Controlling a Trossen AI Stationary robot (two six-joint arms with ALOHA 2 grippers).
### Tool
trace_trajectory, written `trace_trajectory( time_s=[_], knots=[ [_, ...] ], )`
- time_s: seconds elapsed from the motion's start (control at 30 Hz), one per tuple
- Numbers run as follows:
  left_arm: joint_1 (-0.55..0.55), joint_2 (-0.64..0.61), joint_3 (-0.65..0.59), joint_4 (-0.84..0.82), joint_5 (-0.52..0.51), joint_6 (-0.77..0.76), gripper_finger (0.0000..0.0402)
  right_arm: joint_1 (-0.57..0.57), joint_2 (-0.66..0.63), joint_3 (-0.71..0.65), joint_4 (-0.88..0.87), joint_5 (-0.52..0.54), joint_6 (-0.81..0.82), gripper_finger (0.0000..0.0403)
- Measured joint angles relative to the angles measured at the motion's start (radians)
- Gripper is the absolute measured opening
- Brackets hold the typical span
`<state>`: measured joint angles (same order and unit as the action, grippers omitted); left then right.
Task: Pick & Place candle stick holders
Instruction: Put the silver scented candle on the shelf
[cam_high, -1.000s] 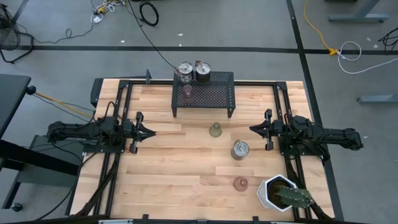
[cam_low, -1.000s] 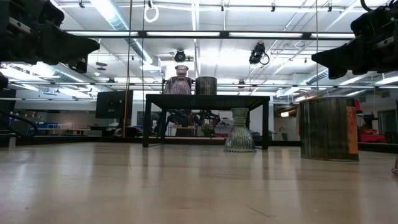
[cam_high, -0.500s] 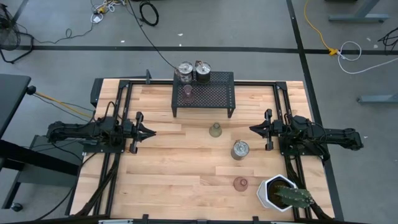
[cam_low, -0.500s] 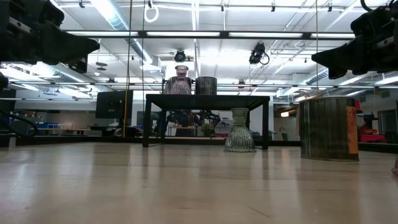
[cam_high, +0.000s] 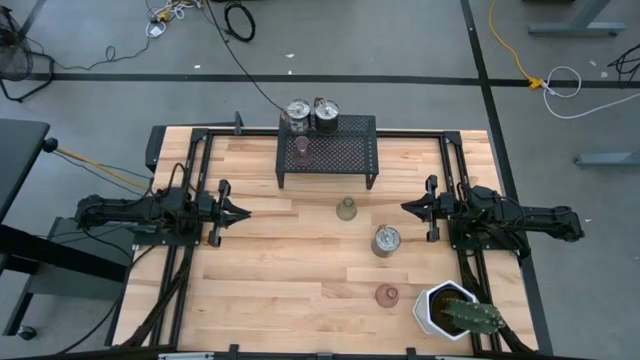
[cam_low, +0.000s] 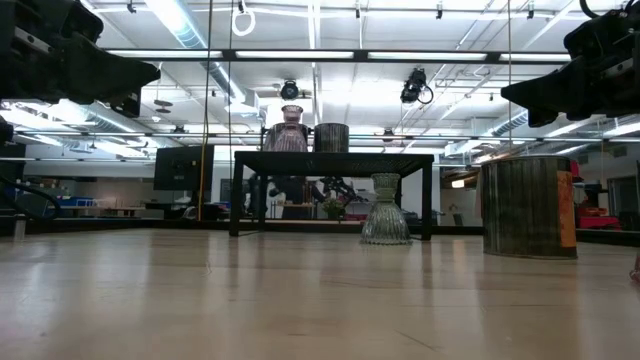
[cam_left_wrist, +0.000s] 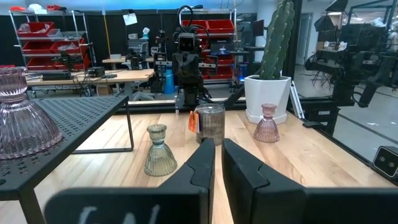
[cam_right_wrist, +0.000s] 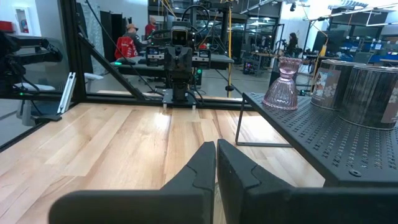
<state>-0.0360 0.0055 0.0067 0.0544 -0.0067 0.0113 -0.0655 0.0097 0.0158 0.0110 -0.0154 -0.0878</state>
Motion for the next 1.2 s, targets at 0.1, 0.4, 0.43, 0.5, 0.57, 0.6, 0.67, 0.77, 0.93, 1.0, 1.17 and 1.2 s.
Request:
trace_trajectory(
  time_s=[0.1, 0.4, 0.43, 0.5, 0.57, 0.6, 0.67, 0.77, 0.93, 1.0, 1.17, 1.2],
  knots=[
    [0.000, 0.000, 0.000, 0.000, 0.000, 0.000, 0.0034, 0.000, 0.000, 0.000, 0.000, 0.000, 0.000, 0.0020],
    [0.000, 0.000, 0.000, 0.000, 0.000, 0.000, 0.0034, 0.000, 0.000, 0.000, 0.000, 0.000, 0.000, 0.0020],
    [0.000, 0.000, 0.000, 0.000, 0.000, 0.000, 0.0034, 0.000, 0.000, 0.000, 0.000, 0.000, 0.000, 0.0020],
    [0.000, 0.000, 0.000, 0.000, 0.000, 0.000, 0.0034, 0.000, 0.000, 0.000, 0.001, 0.000, 0.000, 0.0020],
    [0.000, 0.000, 0.000, 0.000, 0.000, 0.000, 0.0034, 0.000, 0.000, 0.000, 0.002, 0.000, 0.000, 0.0020],
    [0.000, 0.000, 0.000, 0.000, 0.000, 0.000, 0.0034, 0.000, 0.000, 0.000, 0.002, 0.000, 0.000, 0.0020],
    [0.000, 0.000, 0.000, 0.000, 0.000, 0.000, 0.0034, 0.000, 0.000, 0.000, 0.003, 0.000, 0.000, 0.0020],
    [0.000, 0.000, 0.000, 0.000, 0.000, 0.000, 0.0034, 0.000, 0.000, 0.000, 0.003, 0.000, 0.000, 0.0020],
    [0.000, 0.000, 0.000, 0.000, 0.000, 0.000, 0.0034, 0.000, 0.000, 0.000, 0.006, 0.000, 0.000, 0.0020],
    [0.000, 0.000, 0.000, 0.000, 0.000, 0.000, 0.0034, 0.000, 0.000, 0.000, 0.014, 0.000, 0.000, 0.0020],
    [0.000, 0.000, 0.000, 0.000, 0.000, 0.000, 0.0034, 0.000, 0.000, 0.000, 0.044, 0.000, 0.000, 0.0020],
    [0.000, 0.000, 0.000, 0.000, 0.000, 0.000, 0.0034, 0.000, 0.000, 0.000, 0.057, 0.000, 0.000, 0.0020]
  ],
)
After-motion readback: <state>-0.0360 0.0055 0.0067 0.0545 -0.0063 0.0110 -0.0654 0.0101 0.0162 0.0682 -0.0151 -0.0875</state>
